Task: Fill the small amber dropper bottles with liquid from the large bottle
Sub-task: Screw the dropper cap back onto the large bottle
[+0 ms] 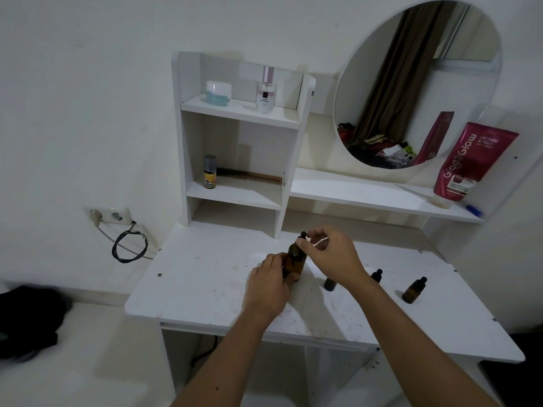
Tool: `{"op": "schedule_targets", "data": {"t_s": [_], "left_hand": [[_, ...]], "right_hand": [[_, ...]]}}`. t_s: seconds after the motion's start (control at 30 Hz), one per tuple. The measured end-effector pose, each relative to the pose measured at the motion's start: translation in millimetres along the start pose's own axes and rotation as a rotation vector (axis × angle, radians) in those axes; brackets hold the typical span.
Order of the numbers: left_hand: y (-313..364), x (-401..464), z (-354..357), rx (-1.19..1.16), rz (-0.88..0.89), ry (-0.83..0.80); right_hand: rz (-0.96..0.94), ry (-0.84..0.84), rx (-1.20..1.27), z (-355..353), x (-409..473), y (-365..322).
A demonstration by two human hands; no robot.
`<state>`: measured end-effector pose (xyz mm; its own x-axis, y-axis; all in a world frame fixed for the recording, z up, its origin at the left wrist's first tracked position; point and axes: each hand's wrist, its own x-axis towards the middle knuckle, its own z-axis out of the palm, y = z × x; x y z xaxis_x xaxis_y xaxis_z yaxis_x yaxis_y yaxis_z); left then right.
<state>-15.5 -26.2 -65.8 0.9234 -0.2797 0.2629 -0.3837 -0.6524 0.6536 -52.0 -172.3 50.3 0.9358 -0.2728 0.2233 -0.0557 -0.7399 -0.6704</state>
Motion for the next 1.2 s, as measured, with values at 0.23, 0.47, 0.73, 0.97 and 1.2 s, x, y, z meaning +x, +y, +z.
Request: {"op": "schedule_targets", "data": {"t_s": [0.23,0.47,0.73,0.97,1.2], "left_hand": [[-1.6,0.2,0.3,-0.006,0.028,0.009],[-0.7,0.5,-0.4,-0.018,0.025,0.008],[0.5,-1.1,-0.8,0.006,0.019,0.03],[4.7,-5.1,-4.7,-0.028,0.015,0.032],[4.2,-14.5,-5.1,-0.052,0.006,0.016]], "right_hand": [[-0.028,-0.053,-0.017,-1.7,1.5,-4.9],[-0.039,-0.09,-0.054,-1.2,2.8,-1.6],[-0.027,-0.011,-0.044,8.6,-2.3,-2.0],[-0.08,-0.014,0.008,8.4,-13.4,1.0],[-0.14,0.032,0.019,15.2,-38.8,8.3]]}}
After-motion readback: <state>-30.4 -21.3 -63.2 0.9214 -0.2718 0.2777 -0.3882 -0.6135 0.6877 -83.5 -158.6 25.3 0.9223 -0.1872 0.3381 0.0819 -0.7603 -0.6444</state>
